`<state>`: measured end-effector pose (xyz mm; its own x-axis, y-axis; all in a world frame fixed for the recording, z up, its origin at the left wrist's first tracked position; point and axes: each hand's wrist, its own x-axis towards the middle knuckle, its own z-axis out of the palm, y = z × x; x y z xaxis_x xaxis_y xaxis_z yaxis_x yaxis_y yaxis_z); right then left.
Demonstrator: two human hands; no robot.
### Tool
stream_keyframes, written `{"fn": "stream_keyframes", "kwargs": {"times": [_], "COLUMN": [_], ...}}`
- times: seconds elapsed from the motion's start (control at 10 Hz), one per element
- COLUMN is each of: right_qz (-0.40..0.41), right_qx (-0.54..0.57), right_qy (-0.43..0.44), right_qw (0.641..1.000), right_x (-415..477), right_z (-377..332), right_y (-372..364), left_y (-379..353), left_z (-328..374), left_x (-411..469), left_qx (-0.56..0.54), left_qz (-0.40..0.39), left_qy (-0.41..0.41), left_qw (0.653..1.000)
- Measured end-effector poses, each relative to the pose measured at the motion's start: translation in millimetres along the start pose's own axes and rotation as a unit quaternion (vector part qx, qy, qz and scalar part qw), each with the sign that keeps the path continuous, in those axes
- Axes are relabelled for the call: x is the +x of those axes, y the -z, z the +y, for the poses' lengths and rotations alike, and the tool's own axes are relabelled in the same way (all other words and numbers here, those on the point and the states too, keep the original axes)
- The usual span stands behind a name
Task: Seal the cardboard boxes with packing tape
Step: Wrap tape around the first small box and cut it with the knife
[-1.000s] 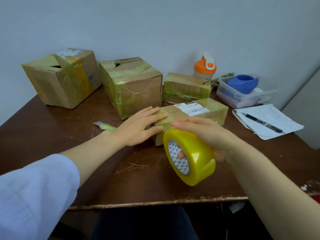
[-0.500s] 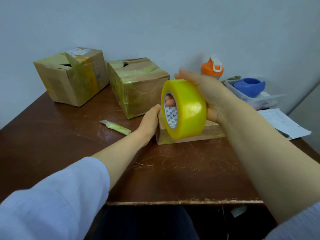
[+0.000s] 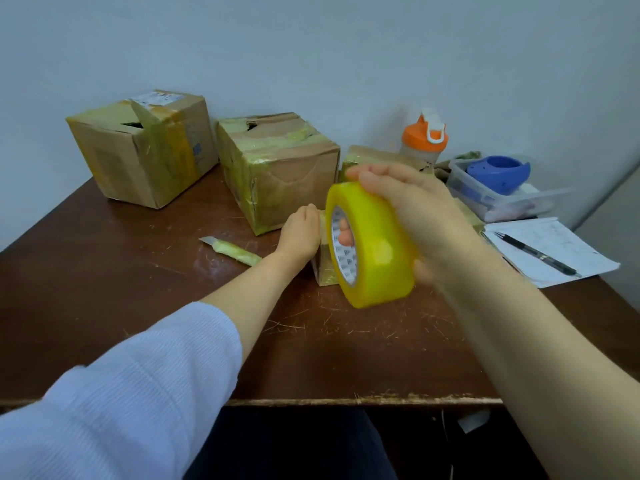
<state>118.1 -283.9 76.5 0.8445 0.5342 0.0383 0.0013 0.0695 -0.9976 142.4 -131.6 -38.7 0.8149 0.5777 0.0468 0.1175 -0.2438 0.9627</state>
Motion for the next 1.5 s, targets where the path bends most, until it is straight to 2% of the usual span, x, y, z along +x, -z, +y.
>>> {"fn": "stream_keyframes", "kwargs": {"times": [0.1, 0.2, 0.3, 0.4, 0.5, 0.6, 0.7, 0.8, 0.9, 1.0, 1.1, 1.2, 1.3, 1.4, 1.5], "right_qz": [-0.032, -0.025, -0.013, -0.013, -0.016, -0.019, -0.024, -0.041, -0.050, -0.055, -0.049, -0.050, -0.063, -0.066, -0.065], "right_qx": [0.003, 0.016, 0.036, 0.044, 0.033, 0.037, 0.036, 0.039, 0.045, 0.043, 0.048, 0.055, 0.057, 0.059, 0.061], "right_qy": [-0.031, -0.048, -0.044, -0.041, -0.035, -0.047, -0.044, -0.036, -0.036, -0.035, -0.038, -0.039, -0.039, -0.040, -0.040], "right_qw": [0.999, 0.998, 0.998, 0.998, 0.999, 0.998, 0.998, 0.998, 0.997, 0.997, 0.997, 0.996, 0.996, 0.995, 0.995], "right_x": [-21, -28, -26, -25, -24, -25, -25, -26, -25, -23, -22, -22, -23, -23, -22], "right_z": [17, 36, 43, 47, 51, 53, 55, 54, 57, 57, 55, 58, 58, 58, 60], "right_y": [8, 14, 17, 17, 16, 18, 22, 24, 22, 21, 25, 28, 25, 26, 29], "left_y": [-3, -1, 6, 10, -2, -21, -20, -8, 0, 0, -9, -10, -6, -6, -9], "left_z": [5, 11, 23, 38, 55, 47, 40, 36, 30, 37, 42, 34, 33, 38, 37], "left_x": [-2, -2, -1, 11, 15, 22, 33, 36, 34, 35, 31, 25, 29, 28, 22], "left_qx": [-0.050, 0.000, 0.005, 0.117, 0.265, 0.410, 0.461, 0.459, 0.362, 0.286, 0.432, 0.475, 0.454, 0.479, 0.505], "left_qz": [0.023, 0.006, -0.034, -0.062, -0.063, -0.157, -0.206, -0.186, -0.159, -0.151, -0.175, -0.153, -0.173, -0.196, -0.193], "left_qy": [0.078, 0.086, 0.115, 0.099, -0.058, -0.087, -0.083, -0.148, -0.127, -0.044, -0.092, -0.148, -0.142, -0.126, -0.173], "left_qw": [0.995, 0.996, 0.993, 0.986, 0.960, 0.894, 0.859, 0.856, 0.910, 0.945, 0.880, 0.854, 0.862, 0.846, 0.823]}}
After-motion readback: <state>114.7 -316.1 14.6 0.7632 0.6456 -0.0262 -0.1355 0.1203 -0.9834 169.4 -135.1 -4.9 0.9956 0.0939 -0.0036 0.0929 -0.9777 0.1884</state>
